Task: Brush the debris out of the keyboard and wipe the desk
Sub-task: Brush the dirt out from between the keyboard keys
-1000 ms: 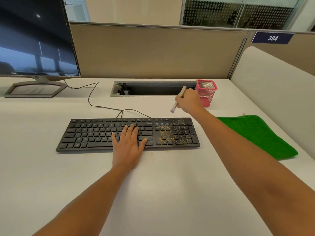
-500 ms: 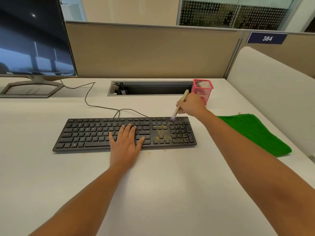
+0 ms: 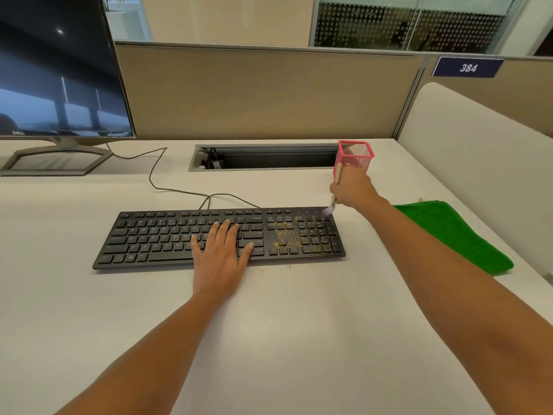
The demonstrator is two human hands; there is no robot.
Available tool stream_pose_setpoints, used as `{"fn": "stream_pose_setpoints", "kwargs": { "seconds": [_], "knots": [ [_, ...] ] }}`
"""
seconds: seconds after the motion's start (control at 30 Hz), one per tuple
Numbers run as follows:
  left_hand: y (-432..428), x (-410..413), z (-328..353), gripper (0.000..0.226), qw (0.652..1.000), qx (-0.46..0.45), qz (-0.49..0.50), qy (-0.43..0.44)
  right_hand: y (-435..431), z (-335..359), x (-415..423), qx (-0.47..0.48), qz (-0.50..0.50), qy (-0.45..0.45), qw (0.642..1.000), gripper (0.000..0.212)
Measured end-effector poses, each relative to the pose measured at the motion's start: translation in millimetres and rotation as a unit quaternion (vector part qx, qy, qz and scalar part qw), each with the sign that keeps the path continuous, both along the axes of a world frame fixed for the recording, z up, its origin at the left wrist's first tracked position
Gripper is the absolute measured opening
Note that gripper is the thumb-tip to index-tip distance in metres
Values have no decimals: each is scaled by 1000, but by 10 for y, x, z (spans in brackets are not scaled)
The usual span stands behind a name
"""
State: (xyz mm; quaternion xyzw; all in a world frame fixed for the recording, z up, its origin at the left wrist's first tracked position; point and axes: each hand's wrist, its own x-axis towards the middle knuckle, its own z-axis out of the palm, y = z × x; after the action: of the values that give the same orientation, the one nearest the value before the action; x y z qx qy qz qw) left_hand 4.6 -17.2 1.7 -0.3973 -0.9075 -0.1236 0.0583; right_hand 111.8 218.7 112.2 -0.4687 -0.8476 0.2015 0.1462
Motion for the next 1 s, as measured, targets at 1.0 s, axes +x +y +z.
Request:
{"fn": "stream_pose_setpoints", "kwargs": {
  "seconds": [1.0],
  "knots": [
    [3,-2,-11,91,1000,9,1,-7,39,-55,-83,-18,10,-2,1000,24]
  ]
}}
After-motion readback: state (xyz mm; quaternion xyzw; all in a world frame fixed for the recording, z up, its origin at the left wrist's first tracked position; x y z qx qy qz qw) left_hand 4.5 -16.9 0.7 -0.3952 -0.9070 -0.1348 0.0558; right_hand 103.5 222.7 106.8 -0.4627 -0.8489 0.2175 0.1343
